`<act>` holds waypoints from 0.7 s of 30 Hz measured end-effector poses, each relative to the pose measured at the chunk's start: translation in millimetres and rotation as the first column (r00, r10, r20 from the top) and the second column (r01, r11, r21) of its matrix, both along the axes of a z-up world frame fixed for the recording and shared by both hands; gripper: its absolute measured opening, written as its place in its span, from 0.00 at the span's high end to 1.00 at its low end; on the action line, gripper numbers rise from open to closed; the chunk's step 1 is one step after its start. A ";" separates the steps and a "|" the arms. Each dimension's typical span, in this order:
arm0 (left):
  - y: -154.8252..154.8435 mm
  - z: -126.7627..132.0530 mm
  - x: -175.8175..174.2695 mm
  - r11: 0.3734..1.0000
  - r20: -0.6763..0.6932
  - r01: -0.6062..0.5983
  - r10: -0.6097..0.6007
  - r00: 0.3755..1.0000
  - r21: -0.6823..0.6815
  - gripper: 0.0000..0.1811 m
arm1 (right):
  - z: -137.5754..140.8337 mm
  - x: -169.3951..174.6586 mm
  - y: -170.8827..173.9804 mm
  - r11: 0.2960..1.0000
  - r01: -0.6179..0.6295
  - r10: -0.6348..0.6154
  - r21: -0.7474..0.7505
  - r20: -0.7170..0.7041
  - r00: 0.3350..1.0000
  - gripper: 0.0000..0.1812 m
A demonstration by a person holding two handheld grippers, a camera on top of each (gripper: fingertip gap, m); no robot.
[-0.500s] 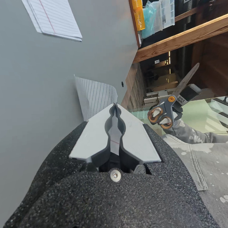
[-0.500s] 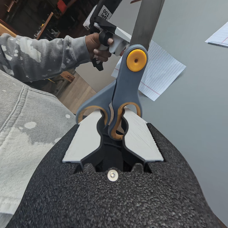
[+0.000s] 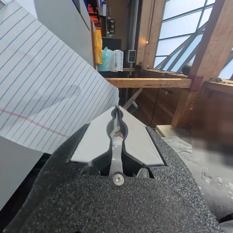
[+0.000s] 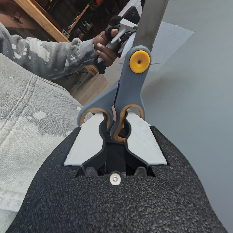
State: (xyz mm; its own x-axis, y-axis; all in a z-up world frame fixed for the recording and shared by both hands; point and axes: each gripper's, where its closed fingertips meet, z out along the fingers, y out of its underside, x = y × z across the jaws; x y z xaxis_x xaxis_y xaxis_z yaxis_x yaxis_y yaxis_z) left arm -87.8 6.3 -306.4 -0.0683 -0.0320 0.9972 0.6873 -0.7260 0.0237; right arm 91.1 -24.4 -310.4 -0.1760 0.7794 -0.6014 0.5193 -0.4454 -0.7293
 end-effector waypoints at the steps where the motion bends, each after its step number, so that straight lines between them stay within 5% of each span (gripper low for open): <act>1: -2.8 15.0 10.5 0.999 0.046 0.008 -0.010 0.999 0.043 1.00 | 0.7 4.1 1.8 1.000 0.000 0.000 -0.010 0.000 1.000 0.89; 7: -8.3 45.7 100.6 0.964 0.175 0.188 -0.221 0.959 0.187 1.00 | -6.1 25.5 13.0 0.999 0.009 -0.007 -0.051 0.032 0.999 0.89; 13: 2.9 -15.0 77.5 0.998 0.176 0.055 -0.057 0.983 0.013 1.00 | -16.7 29.0 7.0 0.997 -0.018 0.024 -0.073 0.075 0.997 0.89; 21: 1.7 -12.0 78.0 0.996 0.095 0.088 -0.088 0.992 -0.004 1.00 | -8.5 15.3 3.8 0.998 0.015 -0.013 -0.067 0.041 0.999 0.89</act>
